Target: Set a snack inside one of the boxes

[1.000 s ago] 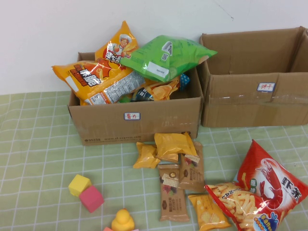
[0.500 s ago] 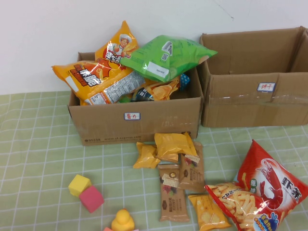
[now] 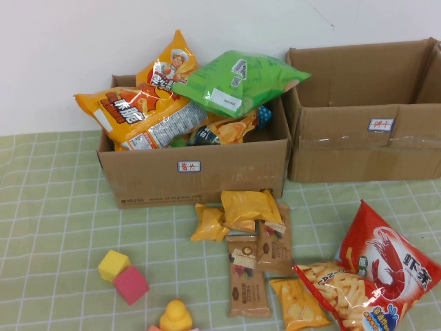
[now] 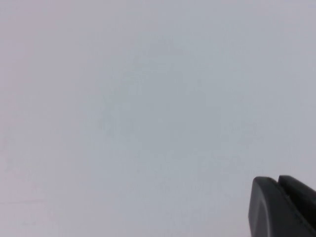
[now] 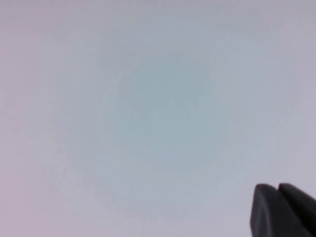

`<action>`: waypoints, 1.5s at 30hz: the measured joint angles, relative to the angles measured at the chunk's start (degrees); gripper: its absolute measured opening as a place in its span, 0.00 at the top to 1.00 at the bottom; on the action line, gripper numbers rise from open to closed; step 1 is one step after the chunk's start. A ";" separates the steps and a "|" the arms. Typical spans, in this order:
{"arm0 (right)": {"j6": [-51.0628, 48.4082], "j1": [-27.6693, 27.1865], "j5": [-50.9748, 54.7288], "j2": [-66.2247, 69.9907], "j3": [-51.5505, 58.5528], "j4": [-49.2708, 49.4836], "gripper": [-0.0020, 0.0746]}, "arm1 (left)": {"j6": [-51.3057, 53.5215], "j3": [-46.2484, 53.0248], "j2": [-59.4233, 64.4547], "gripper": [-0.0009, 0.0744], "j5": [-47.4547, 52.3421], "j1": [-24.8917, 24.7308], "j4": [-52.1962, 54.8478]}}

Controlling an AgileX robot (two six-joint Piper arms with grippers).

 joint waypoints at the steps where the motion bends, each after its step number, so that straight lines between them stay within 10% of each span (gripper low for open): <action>1: 0.00 0.00 -0.41 0.00 0.00 0.21 0.96 | 0.00 0.00 0.00 0.99 -0.37 0.00 0.00; 11: -4.32 0.00 1.31 0.00 -0.64 6.01 0.96 | 0.00 -0.56 0.00 0.99 -0.28 0.00 -0.58; 19: -17.41 0.00 27.83 1.26 -19.98 20.77 0.96 | 2.64 -21.58 5.50 0.99 36.02 0.00 -0.58; 33: -22.90 0.00 65.38 31.23 -30.58 27.19 0.96 | 4.46 -27.67 25.86 0.99 61.77 0.00 -0.48; 45: -23.70 0.00 63.25 53.92 -30.84 34.20 0.96 | 5.45 -25.92 28.46 0.99 71.13 0.00 -2.99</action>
